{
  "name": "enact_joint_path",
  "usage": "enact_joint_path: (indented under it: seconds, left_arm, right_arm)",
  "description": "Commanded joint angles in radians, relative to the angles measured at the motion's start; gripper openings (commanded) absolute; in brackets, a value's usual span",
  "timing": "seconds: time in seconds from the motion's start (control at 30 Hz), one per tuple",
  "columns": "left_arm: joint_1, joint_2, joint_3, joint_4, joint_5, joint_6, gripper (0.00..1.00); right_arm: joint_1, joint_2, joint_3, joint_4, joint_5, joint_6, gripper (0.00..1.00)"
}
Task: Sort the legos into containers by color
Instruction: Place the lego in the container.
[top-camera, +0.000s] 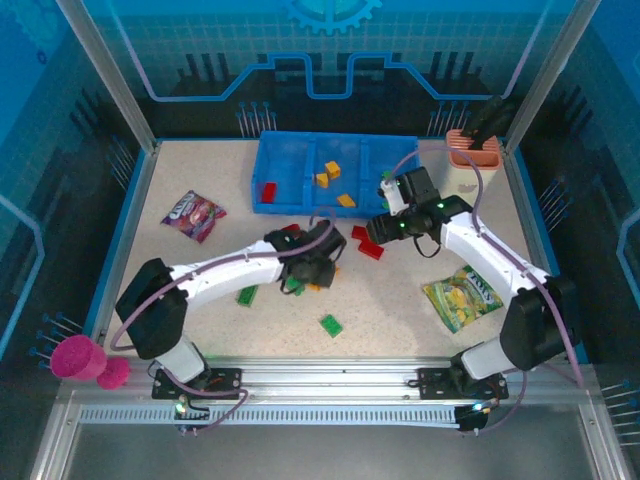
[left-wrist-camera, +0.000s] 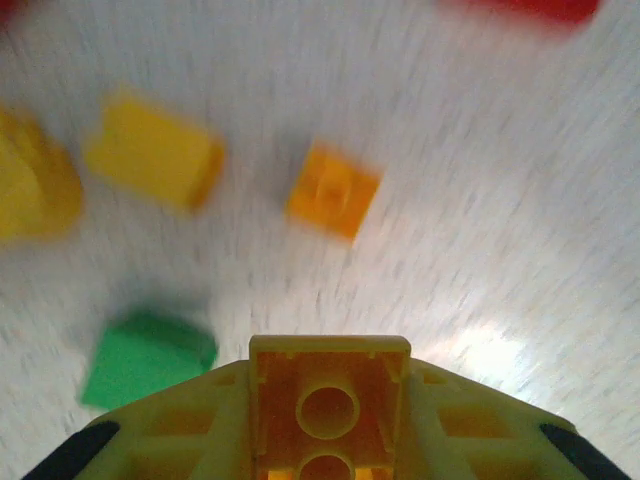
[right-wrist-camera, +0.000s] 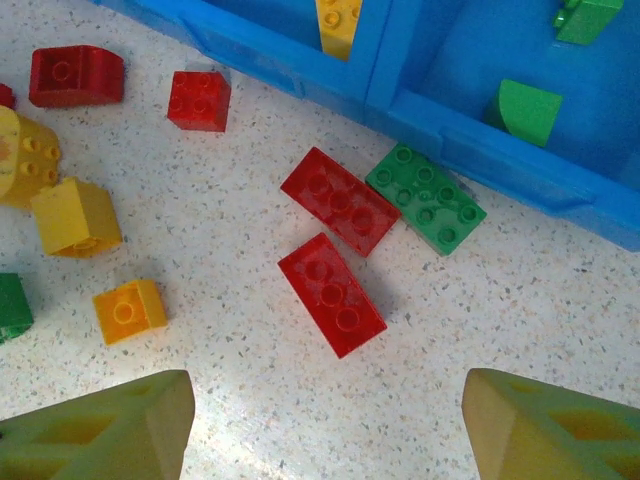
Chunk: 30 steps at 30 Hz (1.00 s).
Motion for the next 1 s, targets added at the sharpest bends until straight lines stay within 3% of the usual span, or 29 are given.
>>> enact_joint_path:
  seconds: [0.0, 0.33, 0.57, 0.73, 0.87, 0.97]
  left_arm:
    - [0.053, 0.039, 0.144, 0.011, -0.075, 0.13, 0.32]
    - [0.216, 0.406, 0.547, 0.164, -0.166, 0.318, 0.32]
    - [0.3, 0.666, 0.812, 0.174, -0.145, 0.327, 0.32]
    - [0.321, 0.762, 0.926, 0.15, -0.128, 0.339, 0.33]
    - [0.33, 0.79, 0.977, 0.125, -0.094, 0.342, 0.39]
    - [0.33, 0.785, 1.003, 0.1, -0.069, 0.343, 0.53]
  right_arm:
    - [-0.014, -0.067, -0.047, -0.011, -0.008, 0.024, 0.73]
    - [-0.015, -0.243, -0.204, -0.045, -0.029, 0.128, 0.74]
    - [-0.012, -0.269, -0.258, -0.044, -0.046, 0.166, 0.74]
    - [-0.012, -0.272, -0.277, -0.045, -0.038, 0.167, 0.74]
    - [-0.011, -0.253, -0.283, -0.034, -0.049, 0.137, 0.75]
    - [-0.012, -0.211, -0.282, -0.01, -0.06, 0.095, 0.76]
